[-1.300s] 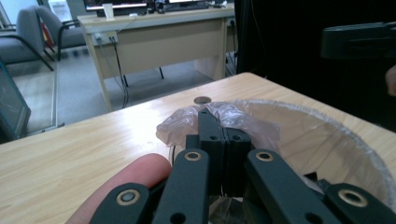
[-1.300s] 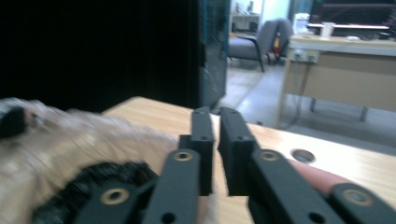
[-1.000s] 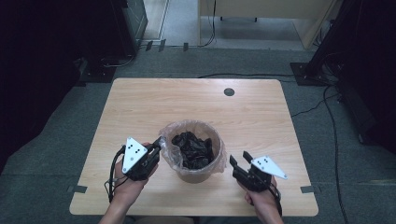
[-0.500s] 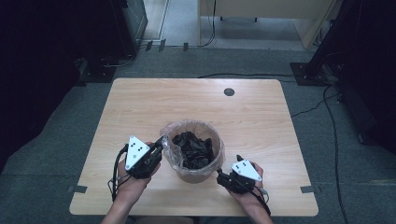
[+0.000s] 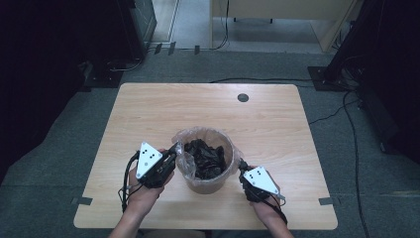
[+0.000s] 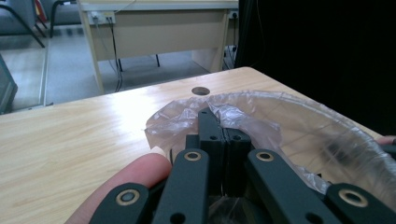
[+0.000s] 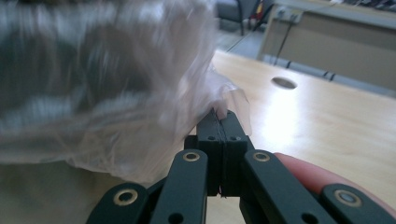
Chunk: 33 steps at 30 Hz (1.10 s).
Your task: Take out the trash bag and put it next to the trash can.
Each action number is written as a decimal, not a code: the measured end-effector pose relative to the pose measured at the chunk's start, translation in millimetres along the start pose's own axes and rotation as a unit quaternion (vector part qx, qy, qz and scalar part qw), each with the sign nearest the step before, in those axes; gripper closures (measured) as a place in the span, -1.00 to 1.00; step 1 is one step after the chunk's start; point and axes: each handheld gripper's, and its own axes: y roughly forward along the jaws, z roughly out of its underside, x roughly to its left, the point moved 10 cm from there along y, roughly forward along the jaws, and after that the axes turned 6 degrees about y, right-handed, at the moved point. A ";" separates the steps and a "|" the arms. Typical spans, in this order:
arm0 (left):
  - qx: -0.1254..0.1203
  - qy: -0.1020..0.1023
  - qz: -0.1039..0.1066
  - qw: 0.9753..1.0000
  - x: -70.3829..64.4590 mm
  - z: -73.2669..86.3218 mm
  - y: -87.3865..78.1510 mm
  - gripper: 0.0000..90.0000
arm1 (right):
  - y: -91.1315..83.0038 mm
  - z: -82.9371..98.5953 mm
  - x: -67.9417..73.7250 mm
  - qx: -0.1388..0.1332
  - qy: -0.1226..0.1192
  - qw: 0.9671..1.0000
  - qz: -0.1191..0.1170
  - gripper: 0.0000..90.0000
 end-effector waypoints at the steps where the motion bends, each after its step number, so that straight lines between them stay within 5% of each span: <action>1: -0.001 0.003 0.002 1.000 -1.7 -2.2 0.5 1.00 | -1.0 -5.6 -2.1 -0.005 -0.002 1.000 0.005 1.00; 6: -0.010 0.008 0.008 1.000 -8.6 -13.9 2.3 1.00 | -10.3 -50.4 -4.4 -0.052 -0.020 0.998 0.022 1.00; 14: -0.023 0.019 0.021 0.999 -20.9 -33.4 6.5 1.00 | -10.8 -104.7 9.4 -0.095 -0.021 0.995 0.002 1.00; 18: -0.032 0.025 0.032 0.999 -29.7 -42.1 5.8 1.00 | -13.4 -128.0 26.2 -0.116 -0.005 0.993 -0.038 1.00; 19: -0.034 0.029 0.035 0.998 -31.9 -43.5 5.0 1.00 | -19.4 -143.1 40.2 -0.133 0.005 0.988 -0.076 1.00; 20: -0.035 0.030 0.036 0.998 -33.3 -43.6 4.7 1.00 | -19.4 -143.1 40.2 -0.133 0.005 0.988 -0.076 1.00; 21: -0.029 0.039 0.035 0.998 -33.8 -40.3 5.8 0.99 | -27.0 -151.9 50.9 -0.150 0.015 0.982 -0.112 1.00; 23: -0.020 0.037 0.033 0.999 -31.6 -34.3 8.8 0.98 | -30.3 -151.5 56.2 -0.151 0.011 0.981 -0.124 1.00; 27: 0.001 0.037 0.036 0.999 -28.4 -22.4 14.2 0.90 | -20.5 -124.0 52.6 -0.095 0.005 0.989 -0.111 0.67; 30: 0.007 0.037 0.035 0.999 -27.5 -19.3 16.1 0.88 | -17.9 -101.4 45.1 -0.053 0.040 0.991 -0.117 0.47; 33: 0.007 0.039 0.033 0.999 -26.9 -19.4 17.2 0.88 | -22.9 -88.1 39.1 -0.028 0.089 0.987 -0.132 0.24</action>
